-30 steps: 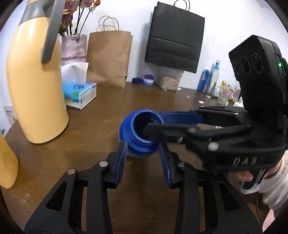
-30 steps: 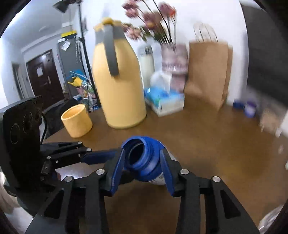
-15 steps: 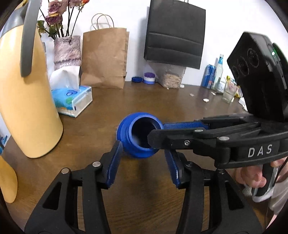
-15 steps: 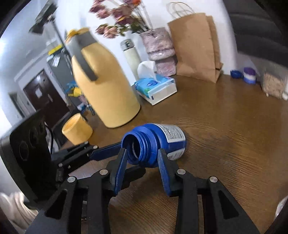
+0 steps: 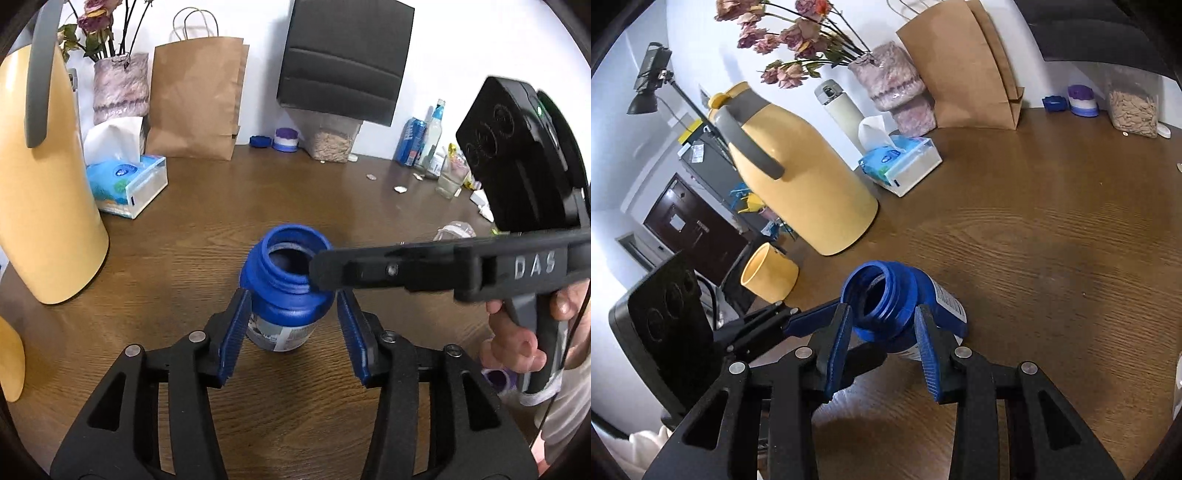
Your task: Flip cup upright
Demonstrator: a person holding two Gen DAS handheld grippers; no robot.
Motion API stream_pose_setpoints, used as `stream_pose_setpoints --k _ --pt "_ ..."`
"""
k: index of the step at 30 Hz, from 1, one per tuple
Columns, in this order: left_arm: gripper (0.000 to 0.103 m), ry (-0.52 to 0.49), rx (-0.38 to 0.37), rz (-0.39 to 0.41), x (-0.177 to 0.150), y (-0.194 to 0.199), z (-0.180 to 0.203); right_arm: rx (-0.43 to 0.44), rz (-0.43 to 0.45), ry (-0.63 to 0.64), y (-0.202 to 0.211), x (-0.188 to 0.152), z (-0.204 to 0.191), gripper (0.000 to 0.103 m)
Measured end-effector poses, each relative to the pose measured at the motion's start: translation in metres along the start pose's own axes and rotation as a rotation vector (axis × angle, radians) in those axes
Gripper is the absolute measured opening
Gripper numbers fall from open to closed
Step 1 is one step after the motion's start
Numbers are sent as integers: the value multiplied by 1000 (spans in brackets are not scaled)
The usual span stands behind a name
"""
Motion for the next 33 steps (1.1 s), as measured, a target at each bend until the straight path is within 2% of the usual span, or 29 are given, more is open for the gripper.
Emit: stream_pose_setpoints --k 1,3,4,7,8,13,15,17,20,24,28,33 --pt "46 -7 3 -3 -1 -1 1 -19 2 5 1 0 2 39" --pt "53 -19 23 7 -2 1 0 -69 4 39 6 1 2 39" --pt "60 -23 27 15 -2 4 0 -86 20 45 11 2 2 42" --pt "75 -22 51 51 -6 18 -1 -154 90 85 36 4 2 71" --pt "82 -18 66 65 -8 23 -1 -173 114 100 46 3 2 76" --pt "91 -3 139 124 -18 48 -4 -240 217 137 93 -8 -4 78" --pt "95 7 180 154 -23 67 -5 -340 195 150 109 -17 -8 78" --pt "102 28 210 205 -24 87 -7 -460 165 179 125 -29 -12 79" --pt "103 58 241 284 -26 124 -13 -603 153 211 156 -54 -18 87" --pt "103 105 279 299 -31 153 -28 -675 139 159 186 -86 -10 87" --pt "103 126 291 312 -41 172 -28 -722 123 125 199 -114 -18 87" --pt "103 107 292 355 -49 193 -16 -741 142 141 205 -128 -44 87"
Point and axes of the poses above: each gripper's, at about its wrist camera, not at the fingertips, and y roughly against the way its jaws point, z to its right, x to its top, the point moved 9 cm from there along -y, roughly the way its jaws point, and after that the axes turned 14 degrees about y, right-handed, at the moved point
